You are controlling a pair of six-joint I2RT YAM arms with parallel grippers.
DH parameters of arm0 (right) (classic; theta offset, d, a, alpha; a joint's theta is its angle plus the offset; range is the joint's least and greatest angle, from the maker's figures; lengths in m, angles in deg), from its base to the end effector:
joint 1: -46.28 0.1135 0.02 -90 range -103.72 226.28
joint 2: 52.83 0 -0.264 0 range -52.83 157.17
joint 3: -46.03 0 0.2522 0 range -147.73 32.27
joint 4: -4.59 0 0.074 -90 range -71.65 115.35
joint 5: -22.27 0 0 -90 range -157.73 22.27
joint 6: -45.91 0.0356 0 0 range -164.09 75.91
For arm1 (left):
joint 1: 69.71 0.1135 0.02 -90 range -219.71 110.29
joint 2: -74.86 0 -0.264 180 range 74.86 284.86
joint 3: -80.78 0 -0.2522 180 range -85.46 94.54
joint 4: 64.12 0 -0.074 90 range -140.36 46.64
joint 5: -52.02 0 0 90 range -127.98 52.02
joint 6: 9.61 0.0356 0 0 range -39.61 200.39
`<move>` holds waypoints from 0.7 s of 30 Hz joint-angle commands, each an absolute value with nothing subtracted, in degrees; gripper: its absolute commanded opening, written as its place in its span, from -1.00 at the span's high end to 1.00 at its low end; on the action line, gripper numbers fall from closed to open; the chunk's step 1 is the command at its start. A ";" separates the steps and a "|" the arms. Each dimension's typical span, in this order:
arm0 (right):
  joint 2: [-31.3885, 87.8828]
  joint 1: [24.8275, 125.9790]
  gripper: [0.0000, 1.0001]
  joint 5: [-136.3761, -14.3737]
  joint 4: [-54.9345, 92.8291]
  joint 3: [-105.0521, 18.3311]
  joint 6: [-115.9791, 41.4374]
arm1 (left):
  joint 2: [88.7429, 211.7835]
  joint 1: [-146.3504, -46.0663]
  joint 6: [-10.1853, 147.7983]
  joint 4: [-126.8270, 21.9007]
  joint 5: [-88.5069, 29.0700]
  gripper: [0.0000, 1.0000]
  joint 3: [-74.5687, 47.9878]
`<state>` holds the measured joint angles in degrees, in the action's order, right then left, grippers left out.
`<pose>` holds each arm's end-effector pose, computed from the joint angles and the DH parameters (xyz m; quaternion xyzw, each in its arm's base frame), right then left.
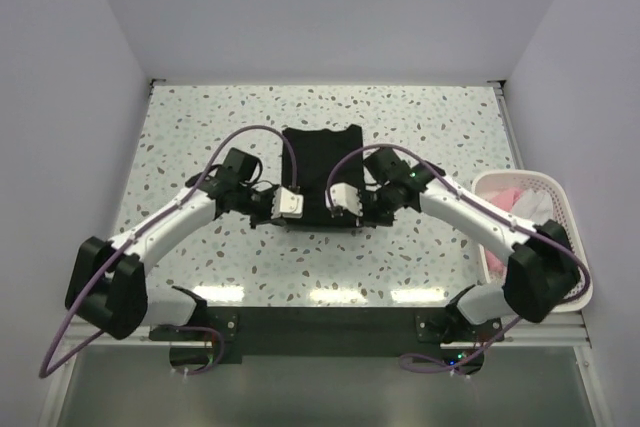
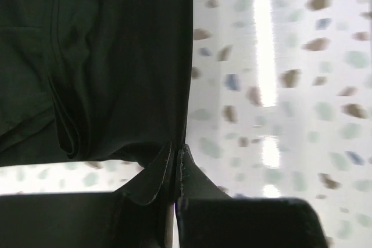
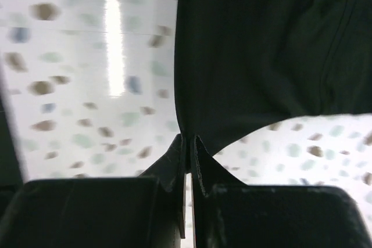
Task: Fold and stack the t-shirts
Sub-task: Fold the tshirt
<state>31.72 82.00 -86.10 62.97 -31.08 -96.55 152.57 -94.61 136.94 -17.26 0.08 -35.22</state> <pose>0.2282 0.1779 0.2453 -0.6956 0.6700 0.1243 0.2273 0.2256 -0.1289 0.2228 0.6593 0.6389 -0.2379 0.3170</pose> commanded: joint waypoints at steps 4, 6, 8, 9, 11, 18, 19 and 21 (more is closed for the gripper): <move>18.62 86.88 1.00 -91.82 76.70 -31.51 -89.79 | 138.60 -97.31 132.88 -0.01 9.92 1.00 -36.60; 20.10 86.53 1.00 -90.68 78.29 -34.07 -90.40 | 138.40 -97.22 132.07 1.93 8.70 1.00 -32.75; 22.13 84.34 1.00 -91.20 78.99 -37.24 -93.73 | 141.29 -97.13 131.98 2.64 7.12 1.00 -29.23; 23.27 83.20 1.00 -91.81 79.17 -38.12 -94.79 | 142.87 -97.04 131.98 2.64 6.15 1.00 -25.73; 27.92 79.60 1.00 -93.04 80.48 -40.75 -98.56 | 148.58 -96.69 132.77 2.38 5.62 1.00 -22.55; 40.58 71.42 1.00 -94.19 81.37 -50.67 -106.22 | 167.72 -92.13 134.43 -1.49 5.70 1.00 -7.78; 42.07 70.37 1.00 -94.45 81.37 -51.74 -106.49 | 169.67 -91.69 135.13 -1.58 5.27 1.00 -6.11; 46.64 69.57 1.00 -94.63 81.37 -54.02 -107.19 | 175.71 -90.19 135.40 -2.11 5.00 0.98 -0.84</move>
